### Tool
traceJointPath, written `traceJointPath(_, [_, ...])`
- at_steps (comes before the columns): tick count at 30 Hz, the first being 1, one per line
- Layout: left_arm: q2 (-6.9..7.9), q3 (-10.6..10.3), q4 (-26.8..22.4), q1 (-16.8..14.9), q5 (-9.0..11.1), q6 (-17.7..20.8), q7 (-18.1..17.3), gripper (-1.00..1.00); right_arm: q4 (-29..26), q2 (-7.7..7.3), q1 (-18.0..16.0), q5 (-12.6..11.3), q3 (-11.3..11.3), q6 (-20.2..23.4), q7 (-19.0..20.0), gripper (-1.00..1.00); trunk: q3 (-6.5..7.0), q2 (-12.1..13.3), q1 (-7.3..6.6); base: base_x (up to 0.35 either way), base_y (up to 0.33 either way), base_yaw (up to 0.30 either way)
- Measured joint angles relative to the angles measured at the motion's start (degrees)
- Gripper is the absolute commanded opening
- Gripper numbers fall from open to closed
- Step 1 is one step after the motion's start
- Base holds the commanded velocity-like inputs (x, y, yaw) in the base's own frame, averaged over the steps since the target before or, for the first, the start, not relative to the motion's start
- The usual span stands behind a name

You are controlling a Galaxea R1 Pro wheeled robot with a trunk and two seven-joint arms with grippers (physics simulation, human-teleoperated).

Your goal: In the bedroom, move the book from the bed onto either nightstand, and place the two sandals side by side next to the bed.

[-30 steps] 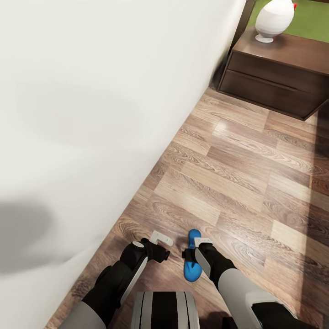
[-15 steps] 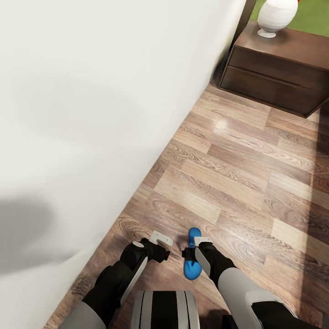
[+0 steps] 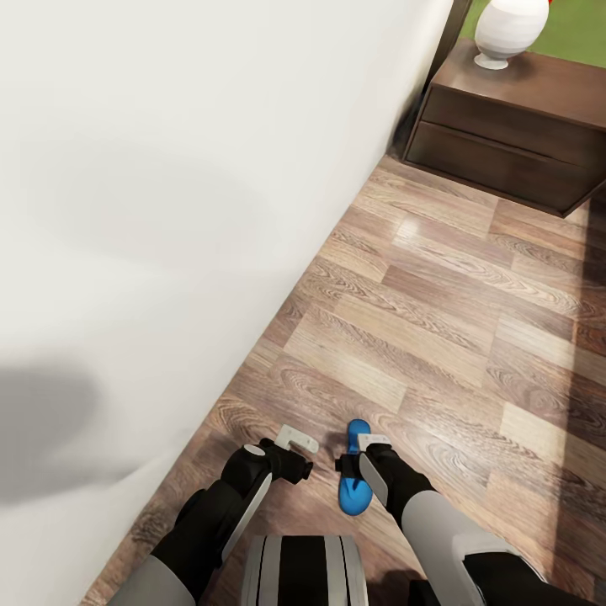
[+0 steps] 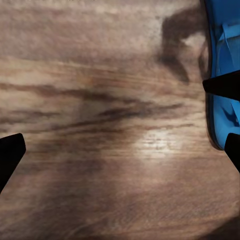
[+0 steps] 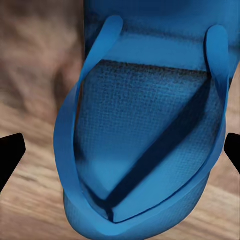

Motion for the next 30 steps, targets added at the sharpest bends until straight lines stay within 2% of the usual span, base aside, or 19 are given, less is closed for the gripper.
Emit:
traceJointPath(2, [0.0, 0.0, 0.0, 0.0, 0.0, 0.0, 0.0, 1.0, 0.0, 0.0, 0.0, 0.0, 0.0, 0.0, 0.0, 1.0, 0.0, 0.0, 0.0, 0.0, 0.0, 0.0])
traceJointPath(6, [0.0, 0.0, 0.0, 0.0, 0.0, 0.0, 0.0, 1.0, 0.1, -0.03, -0.1, 0.0, 0.0, 0.0, 0.0, 1.0, -0.88, -0.1, 0.11, 0.0, 0.0, 0.0])
traceJointPath(30, [0.0, 0.0, -0.4, 0.0, 0.0, 0.0, 0.0, 1.0, 0.3, -0.09, -0.1, 0.0, 0.0, 0.0, 0.0, 1.0, -0.89, -0.1, 0.1, 0.0, 0.0, 0.0])
